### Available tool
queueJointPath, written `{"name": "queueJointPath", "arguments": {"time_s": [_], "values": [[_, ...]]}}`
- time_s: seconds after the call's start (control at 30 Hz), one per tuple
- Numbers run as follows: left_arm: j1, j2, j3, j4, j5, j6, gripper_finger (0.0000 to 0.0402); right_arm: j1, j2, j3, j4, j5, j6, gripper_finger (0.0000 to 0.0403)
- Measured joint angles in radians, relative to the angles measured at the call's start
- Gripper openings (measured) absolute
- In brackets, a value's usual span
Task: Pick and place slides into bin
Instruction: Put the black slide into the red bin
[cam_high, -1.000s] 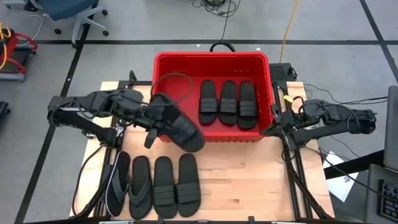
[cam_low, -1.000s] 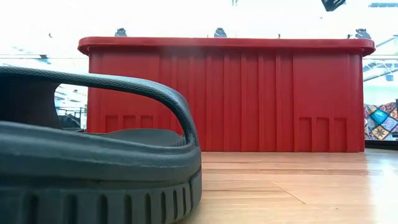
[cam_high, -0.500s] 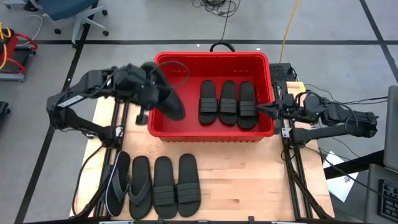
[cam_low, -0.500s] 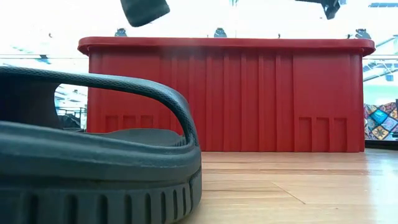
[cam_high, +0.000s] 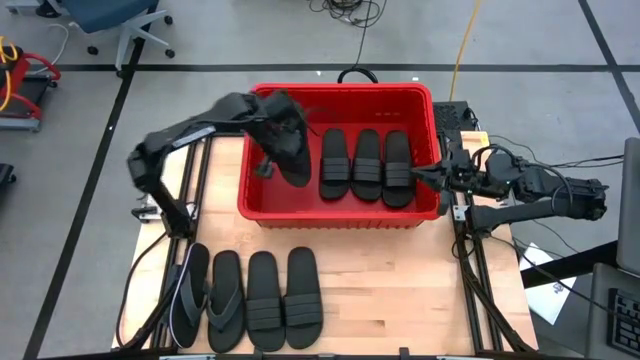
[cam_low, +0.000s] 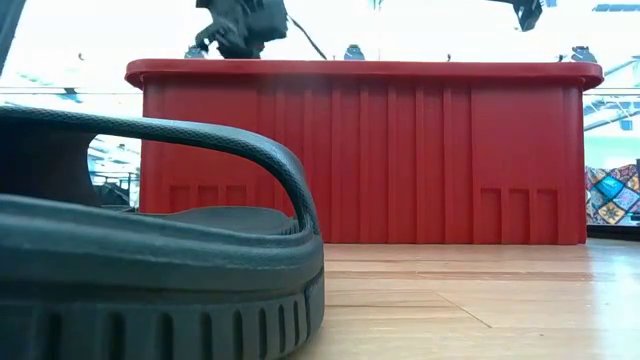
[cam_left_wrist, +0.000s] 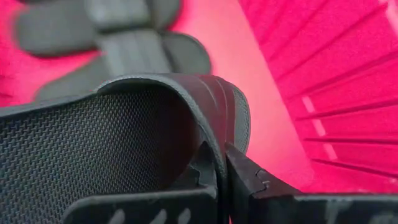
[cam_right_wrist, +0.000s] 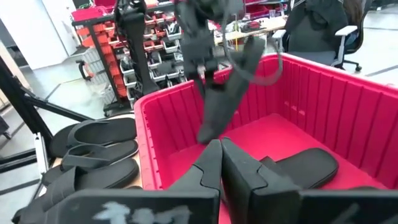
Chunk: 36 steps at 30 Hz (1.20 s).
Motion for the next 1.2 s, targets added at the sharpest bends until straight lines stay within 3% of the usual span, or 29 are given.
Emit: {"name": "queueJointPath", "arguments": {"time_s": [0.1,0.33,0.63,1.2], "values": [[0.013,0.090,0.000,-0.011,0.057,0.048,0.0000,0.000,0.000,0.000,0.000,-0.001,0.014,0.0000],[0.043,0.263,0.000,0.014,0.087,0.112,0.0000,0.000,0.000,0.000,0.018,-0.002,0.016,0.0000],[0.106,0.343,0.000,0.043,0.238,0.100,0.0000,0.002,0.000,0.000,0.026,-0.003,0.068,0.0000],[0.115,0.393,0.003,0.150,0.169,0.086,0.0006,0.002,0.000,0.000,0.026,-0.059,0.121,0.0000]]}}
